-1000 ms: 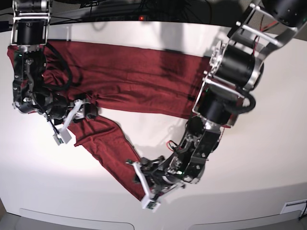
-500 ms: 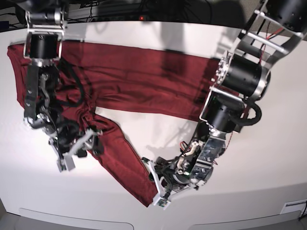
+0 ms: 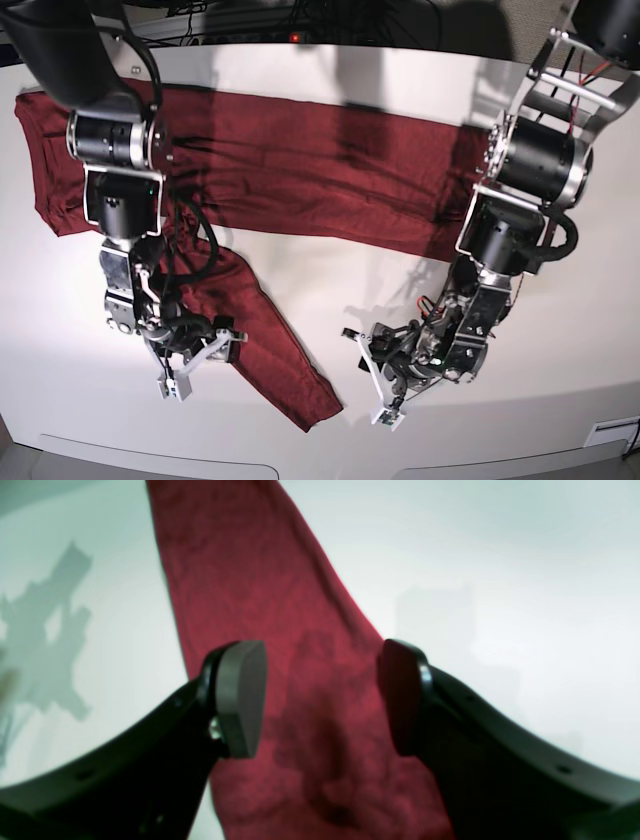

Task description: Fold the T-shirt properly

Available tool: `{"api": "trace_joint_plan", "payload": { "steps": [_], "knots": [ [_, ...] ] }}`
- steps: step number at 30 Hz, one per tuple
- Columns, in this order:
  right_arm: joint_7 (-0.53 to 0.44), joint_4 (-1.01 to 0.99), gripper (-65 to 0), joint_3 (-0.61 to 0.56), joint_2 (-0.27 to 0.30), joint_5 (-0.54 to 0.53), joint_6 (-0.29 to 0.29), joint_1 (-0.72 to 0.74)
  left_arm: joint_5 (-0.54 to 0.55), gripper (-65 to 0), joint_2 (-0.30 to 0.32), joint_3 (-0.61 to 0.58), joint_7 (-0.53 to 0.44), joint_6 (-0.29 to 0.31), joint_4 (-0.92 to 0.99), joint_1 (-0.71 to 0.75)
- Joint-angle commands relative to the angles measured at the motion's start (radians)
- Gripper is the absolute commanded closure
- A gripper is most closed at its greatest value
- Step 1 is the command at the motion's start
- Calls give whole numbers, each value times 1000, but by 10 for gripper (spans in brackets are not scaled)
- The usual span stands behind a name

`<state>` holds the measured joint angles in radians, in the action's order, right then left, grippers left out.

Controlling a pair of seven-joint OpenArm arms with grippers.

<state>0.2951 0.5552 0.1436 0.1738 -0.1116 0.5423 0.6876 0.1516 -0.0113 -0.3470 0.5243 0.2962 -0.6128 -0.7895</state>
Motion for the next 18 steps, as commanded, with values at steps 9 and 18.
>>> {"api": "trace_joint_plan", "payload": {
  "steps": [9,18],
  "knots": [
    [-14,-10,-364,0,-82,61,7,-15,10,-224,4,3,-26,5,-17,-39],
    [169,-10,-364,-55,-126,-69,143,-47,10,-224,26,3,-26,4,-17,-39]
  ]
}}
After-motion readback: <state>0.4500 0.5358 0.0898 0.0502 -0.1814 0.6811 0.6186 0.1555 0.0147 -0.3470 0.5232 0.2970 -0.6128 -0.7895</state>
